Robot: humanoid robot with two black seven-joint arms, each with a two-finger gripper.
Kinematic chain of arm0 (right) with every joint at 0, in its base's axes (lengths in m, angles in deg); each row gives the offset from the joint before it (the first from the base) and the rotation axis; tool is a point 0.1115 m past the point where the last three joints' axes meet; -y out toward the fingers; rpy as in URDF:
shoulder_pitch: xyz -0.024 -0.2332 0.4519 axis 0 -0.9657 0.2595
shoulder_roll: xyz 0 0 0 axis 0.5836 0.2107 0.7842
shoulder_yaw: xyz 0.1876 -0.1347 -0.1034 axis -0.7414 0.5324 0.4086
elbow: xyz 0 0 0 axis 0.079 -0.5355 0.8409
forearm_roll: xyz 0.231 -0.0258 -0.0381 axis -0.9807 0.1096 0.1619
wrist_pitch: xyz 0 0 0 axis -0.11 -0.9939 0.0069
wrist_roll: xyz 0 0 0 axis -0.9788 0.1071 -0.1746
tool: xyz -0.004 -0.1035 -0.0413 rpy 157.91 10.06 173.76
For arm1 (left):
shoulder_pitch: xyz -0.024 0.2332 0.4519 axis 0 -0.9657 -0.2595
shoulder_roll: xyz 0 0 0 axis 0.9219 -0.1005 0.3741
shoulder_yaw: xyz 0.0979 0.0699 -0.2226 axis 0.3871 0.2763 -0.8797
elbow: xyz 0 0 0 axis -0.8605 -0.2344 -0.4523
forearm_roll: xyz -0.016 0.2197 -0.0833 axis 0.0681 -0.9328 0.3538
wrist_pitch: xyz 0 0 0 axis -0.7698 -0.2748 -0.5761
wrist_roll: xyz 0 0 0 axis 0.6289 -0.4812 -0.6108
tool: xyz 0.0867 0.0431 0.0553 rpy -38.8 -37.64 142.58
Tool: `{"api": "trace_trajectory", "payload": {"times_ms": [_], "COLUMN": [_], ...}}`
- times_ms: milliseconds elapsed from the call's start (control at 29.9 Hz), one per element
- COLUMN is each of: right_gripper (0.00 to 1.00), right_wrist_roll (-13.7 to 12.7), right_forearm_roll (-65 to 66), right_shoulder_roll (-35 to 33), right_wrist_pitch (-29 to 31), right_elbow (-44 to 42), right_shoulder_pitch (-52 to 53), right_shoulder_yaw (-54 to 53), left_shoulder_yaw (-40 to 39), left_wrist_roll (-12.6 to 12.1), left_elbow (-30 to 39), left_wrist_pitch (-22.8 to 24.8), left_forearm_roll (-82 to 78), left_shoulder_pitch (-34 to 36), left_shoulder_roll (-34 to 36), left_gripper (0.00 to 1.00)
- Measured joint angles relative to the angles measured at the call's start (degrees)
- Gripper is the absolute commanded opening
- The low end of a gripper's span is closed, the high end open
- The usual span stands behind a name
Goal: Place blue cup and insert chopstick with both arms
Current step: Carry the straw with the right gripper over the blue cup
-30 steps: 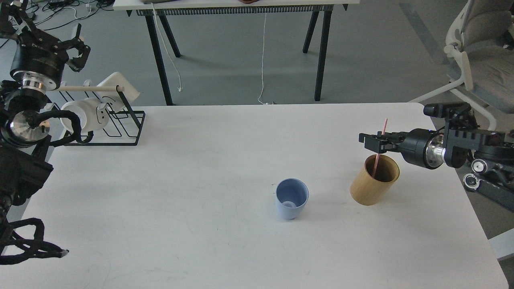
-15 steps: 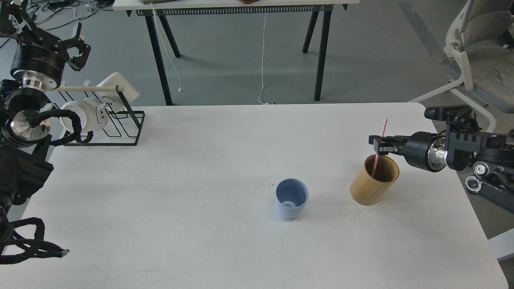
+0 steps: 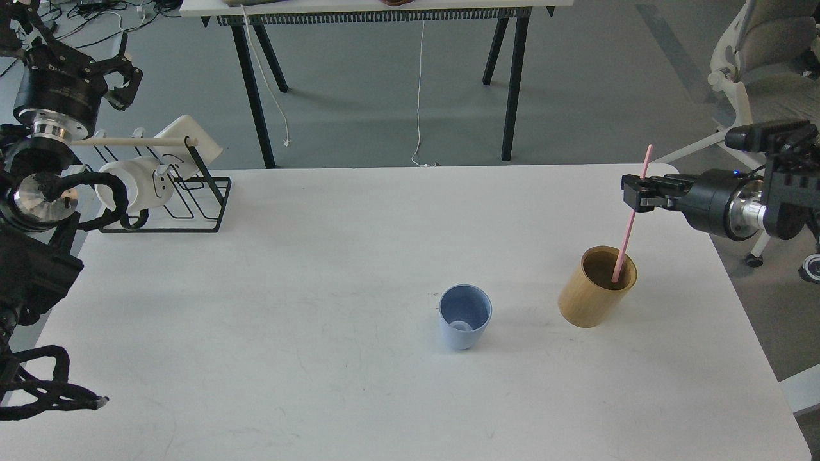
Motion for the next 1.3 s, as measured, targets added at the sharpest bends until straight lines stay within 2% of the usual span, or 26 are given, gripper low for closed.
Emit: {"api": "trace_trajectory", "payload": {"times_ms": [201,401,602,835,1303], "right_gripper": [0.01,0.0,0.0,0.01,0.01], "right_wrist_roll": [0.0,-0.1,0.2,-0.1,-0.3], "right_forearm_roll": [-1.0,-4.1,-8.3,-8.4,-5.5], "right_shoulder_roll": [-1.4,5.8,15.9,26.9,28.3], "right_wrist_pitch": [2.6,1.3,-2.8,-4.2,-4.2], "right_elbow": [1.9,0.1,-1.2,-3.7,-5.2], "right_shoulder_pitch": [10.4,14.3,10.1,2.2,0.6], "right_shoulder_yaw": [-1.0,-3.2,-3.4,-2.5,1.7], "left_shoulder_yaw": [0.0,0.0,0.0,0.0,0.0], "left_wrist_roll": [0.0,-0.1,-0.2,-0.2,-0.1], "left_elbow": [0.1,0.1,0.2,0.2,0.2], "left_wrist_pitch": [0.0,0.0,0.0,0.0,0.0], "left_forearm_roll": [0.0,0.0,0.0,0.0,0.0], "left_shoulder_pitch": [0.2,0.2,0.2,0.2,0.1], "left_shoulder_roll": [0.1,0.1,0.1,0.1,-0.1], "left_gripper": [1.0,1.0,1.0,1.0,1.0]}}
